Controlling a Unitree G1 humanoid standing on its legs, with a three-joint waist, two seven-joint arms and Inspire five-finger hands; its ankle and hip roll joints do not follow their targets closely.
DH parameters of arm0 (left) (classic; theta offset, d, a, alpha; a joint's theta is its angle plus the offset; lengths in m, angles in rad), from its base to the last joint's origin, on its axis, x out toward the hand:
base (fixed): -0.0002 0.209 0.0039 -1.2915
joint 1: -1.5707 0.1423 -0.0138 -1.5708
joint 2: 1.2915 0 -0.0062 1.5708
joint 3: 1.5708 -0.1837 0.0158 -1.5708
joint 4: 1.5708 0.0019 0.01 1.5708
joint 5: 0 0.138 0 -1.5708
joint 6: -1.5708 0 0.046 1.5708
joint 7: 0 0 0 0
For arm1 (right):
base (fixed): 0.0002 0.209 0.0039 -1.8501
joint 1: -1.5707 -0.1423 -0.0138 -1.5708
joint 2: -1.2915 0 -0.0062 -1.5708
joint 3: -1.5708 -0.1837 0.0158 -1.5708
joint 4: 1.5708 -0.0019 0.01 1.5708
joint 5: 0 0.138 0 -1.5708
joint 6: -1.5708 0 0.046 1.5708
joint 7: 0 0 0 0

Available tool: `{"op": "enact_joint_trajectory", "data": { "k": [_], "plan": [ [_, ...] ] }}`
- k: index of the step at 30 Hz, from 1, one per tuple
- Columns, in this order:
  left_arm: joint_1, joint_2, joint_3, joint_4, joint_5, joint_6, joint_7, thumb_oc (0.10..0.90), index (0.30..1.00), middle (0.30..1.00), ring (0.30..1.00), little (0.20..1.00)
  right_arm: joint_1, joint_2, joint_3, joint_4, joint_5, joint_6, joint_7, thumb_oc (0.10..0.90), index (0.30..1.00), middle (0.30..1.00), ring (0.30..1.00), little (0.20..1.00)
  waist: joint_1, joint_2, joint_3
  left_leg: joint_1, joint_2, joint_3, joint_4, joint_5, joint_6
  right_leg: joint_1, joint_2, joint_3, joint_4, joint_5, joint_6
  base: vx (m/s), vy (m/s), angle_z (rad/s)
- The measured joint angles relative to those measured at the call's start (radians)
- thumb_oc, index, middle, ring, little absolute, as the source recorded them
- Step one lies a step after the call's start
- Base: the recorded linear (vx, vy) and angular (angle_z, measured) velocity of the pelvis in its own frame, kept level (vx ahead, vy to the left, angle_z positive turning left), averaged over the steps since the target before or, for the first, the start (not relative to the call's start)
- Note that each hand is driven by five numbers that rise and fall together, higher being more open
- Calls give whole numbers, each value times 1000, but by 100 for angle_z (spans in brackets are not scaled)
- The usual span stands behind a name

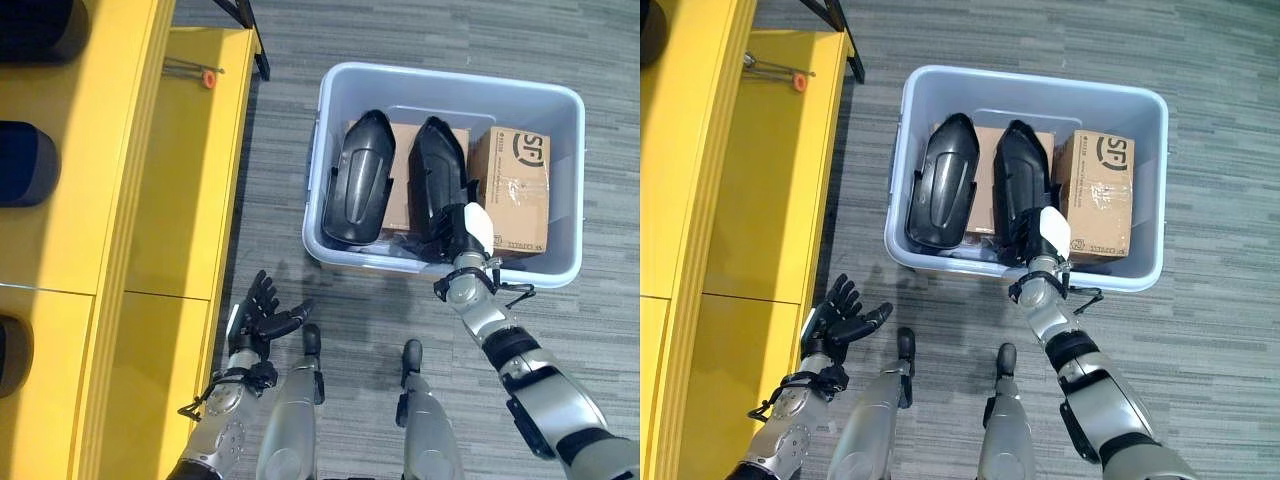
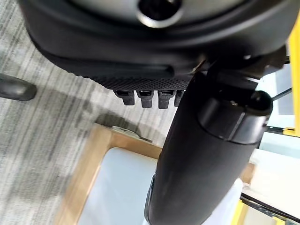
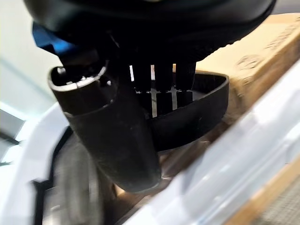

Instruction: Move parts from the plastic box to the shelf.

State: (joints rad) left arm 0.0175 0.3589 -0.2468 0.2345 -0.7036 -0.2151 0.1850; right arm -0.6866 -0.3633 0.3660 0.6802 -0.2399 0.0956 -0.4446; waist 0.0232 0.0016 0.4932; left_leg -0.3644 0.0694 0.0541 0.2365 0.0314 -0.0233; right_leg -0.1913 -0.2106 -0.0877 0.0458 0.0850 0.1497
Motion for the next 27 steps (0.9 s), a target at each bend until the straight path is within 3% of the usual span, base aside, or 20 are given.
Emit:
{"op": "enact_joint_trajectory", "data": {
  "k": [10, 16, 20, 27],
  "plan": [
    [51, 8, 85, -5, 1, 26, -33, 900, 1000, 1000, 1000, 1000, 57, -20, -41, -188, -135, 3, 36, 400, 300, 300, 300, 300, -7, -69, -47, 75, 10, 25, -40, -1, -6, 50, 5, 20, -20, 1, -3, 76, -35, -7],
    [78, 2, 95, -5, 1, 41, -46, 900, 1000, 1000, 1000, 1000, 92, -51, -75, -296, -194, 0, 49, 400, 300, 300, 300, 300, -18, -62, -73, 106, 11, 26, -56, 0, -10, 82, 7, 20, -38, 2, -3, 80, -24, 0],
    [100, -32, 97, -5, 2, 44, -47, 900, 1000, 1000, 1000, 1000, 132, -54, -106, -334, -210, -3, 54, 400, 300, 300, 300, 300, -17, -42, -109, 129, 10, 26, -81, 3, -12, 102, 7, 20, -54, 3, -4, 62, -20, 0],
    [151, -69, 100, -5, 3, 62, -67, 900, 1000, 1000, 1000, 1000, 191, -63, -108, -404, -232, -6, 70, 400, 300, 300, 300, 300, -20, -31, -171, 182, 13, 37, -124, 12, -21, 141, 14, 21, -82, 1, -6, 58, -29, -4]
  ]
}}
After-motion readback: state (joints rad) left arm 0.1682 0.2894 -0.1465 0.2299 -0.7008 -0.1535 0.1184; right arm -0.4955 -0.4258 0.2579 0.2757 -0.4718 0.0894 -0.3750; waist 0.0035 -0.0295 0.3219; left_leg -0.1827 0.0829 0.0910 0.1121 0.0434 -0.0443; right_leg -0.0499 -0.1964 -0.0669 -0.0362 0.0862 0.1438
